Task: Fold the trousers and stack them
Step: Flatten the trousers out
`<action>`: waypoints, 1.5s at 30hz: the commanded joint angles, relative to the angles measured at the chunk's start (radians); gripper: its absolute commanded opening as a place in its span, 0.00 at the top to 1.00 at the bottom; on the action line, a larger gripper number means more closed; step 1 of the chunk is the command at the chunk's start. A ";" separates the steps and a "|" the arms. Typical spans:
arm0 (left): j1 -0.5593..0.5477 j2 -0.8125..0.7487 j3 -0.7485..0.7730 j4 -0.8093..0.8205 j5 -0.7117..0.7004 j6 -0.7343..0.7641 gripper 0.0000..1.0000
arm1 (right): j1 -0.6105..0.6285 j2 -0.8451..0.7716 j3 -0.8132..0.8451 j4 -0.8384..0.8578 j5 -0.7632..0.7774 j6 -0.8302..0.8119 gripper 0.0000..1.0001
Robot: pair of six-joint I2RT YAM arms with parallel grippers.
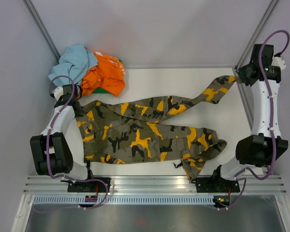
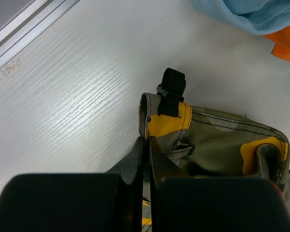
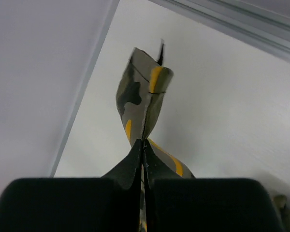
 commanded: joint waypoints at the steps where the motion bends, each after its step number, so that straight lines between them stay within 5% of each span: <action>1: 0.011 0.021 0.055 0.032 -0.003 0.071 0.98 | -0.005 0.028 0.286 -0.303 0.026 0.188 1.00; 3: 0.011 0.021 0.062 0.035 0.000 0.077 0.98 | -0.002 0.044 0.390 -0.430 0.031 0.169 1.00; 6: 0.011 0.018 0.075 0.021 0.005 0.092 0.98 | 0.003 -0.072 0.266 -0.448 0.132 0.163 1.00; 12: 0.011 0.002 0.075 0.006 0.012 0.131 0.98 | 0.003 -0.406 -0.150 -0.048 0.206 -0.035 1.00; 19: 0.011 -0.021 -0.004 -0.036 0.031 0.120 0.98 | 0.003 0.052 0.071 -0.298 0.083 -0.153 1.00; 22: 0.011 -0.079 -0.070 -0.011 0.028 0.131 0.98 | 0.004 0.076 0.148 -0.277 0.048 -0.098 1.00; 30: 0.011 -0.078 -0.061 0.044 0.089 0.223 0.98 | 0.003 -0.143 -0.146 -0.117 0.248 0.082 1.00; 40: 0.007 -0.064 -0.040 0.043 0.140 0.217 0.98 | -0.025 0.257 -0.258 0.075 -0.047 -0.243 1.00; 42: 0.004 -0.085 -0.044 0.037 0.146 0.220 0.98 | -0.025 0.242 -0.269 0.101 -0.142 -0.257 0.94; 45: -0.001 -0.124 -0.064 0.035 0.166 0.220 0.97 | -0.014 0.153 -0.304 0.164 -0.225 -0.274 0.63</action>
